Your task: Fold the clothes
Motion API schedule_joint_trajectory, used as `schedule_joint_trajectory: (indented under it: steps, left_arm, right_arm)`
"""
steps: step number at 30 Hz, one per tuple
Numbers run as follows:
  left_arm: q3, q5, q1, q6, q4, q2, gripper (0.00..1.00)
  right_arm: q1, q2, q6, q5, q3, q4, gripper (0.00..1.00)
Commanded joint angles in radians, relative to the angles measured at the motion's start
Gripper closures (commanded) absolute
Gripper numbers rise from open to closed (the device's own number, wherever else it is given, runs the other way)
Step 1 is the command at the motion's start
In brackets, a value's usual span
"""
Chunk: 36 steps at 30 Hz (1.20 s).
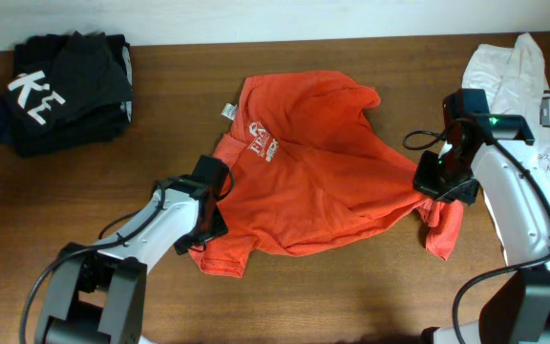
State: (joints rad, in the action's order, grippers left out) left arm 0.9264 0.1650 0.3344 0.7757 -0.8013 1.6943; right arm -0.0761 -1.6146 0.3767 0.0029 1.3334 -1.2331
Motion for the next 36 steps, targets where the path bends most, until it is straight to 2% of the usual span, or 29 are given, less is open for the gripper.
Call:
schedule_joint_trajectory:
  steps: [1,3,6,10,16,18,20,22,23,28,30,32,36]
  left_arm:
    - [-0.006,0.068,-0.040,0.022,0.017,0.000,0.37]
    - [-0.006,0.068,-0.050,0.016,0.024,0.000,0.38]
    - [-0.007,0.076,-0.049,0.016,0.030,0.000,0.50]
    - [-0.003,0.105,-0.049,0.016,0.014,-0.001,0.99]
    - [0.153,0.150,-0.049,0.014,-0.235,-0.101,0.99]
    - [0.185,0.150,-0.049,-0.043,-0.248,-0.168,0.99]
    - [0.188,0.151,-0.050,-0.045,-0.248,-0.216,0.99]
    - [0.188,0.171,-0.050,-0.048,-0.252,-0.262,0.99]
    - [0.188,0.177,-0.050,-0.048,-0.252,-0.270,0.99]
    - [0.188,0.213,-0.050,-0.048,-0.252,-0.270,0.99]
    - [0.188,0.243,-0.050,-0.048,-0.259,-0.270,0.99]
    - [0.188,0.252,-0.050,-0.048,-0.259,-0.270,0.99]
    - [0.188,0.267,-0.050,-0.048,-0.259,-0.270,0.99]
  right_arm:
    - [-0.003,0.019,-0.003,0.004,0.019,-0.002,0.95]
    - [-0.003,0.019,-0.003,0.004,0.019,-0.002,0.95]
    - [-0.003,0.019,-0.003,0.003,0.019,-0.003,0.95]
    - [-0.003,0.019,-0.003,0.001,0.019,-0.009,0.95]
    - [-0.003,0.019,-0.003,-0.004,0.019,-0.039,0.96]
    - [-0.003,0.019,-0.003,-0.006,0.019,-0.039,0.84]
    - [-0.003,0.019,-0.003,-0.006,0.019,-0.041,0.81]
    - [-0.003,0.019,-0.003,-0.006,0.019,-0.045,0.33]
    - [-0.003,0.019,-0.002,-0.011,0.016,-0.044,0.27]
    - [-0.003,0.019,0.028,-0.032,-0.082,0.003,0.28]
    - [-0.004,0.019,0.051,-0.033,-0.138,0.033,0.37]
    - [-0.004,0.019,0.046,-0.033,-0.169,0.033,0.42]
    - [-0.004,0.019,0.053,-0.018,-0.257,0.125,0.41]
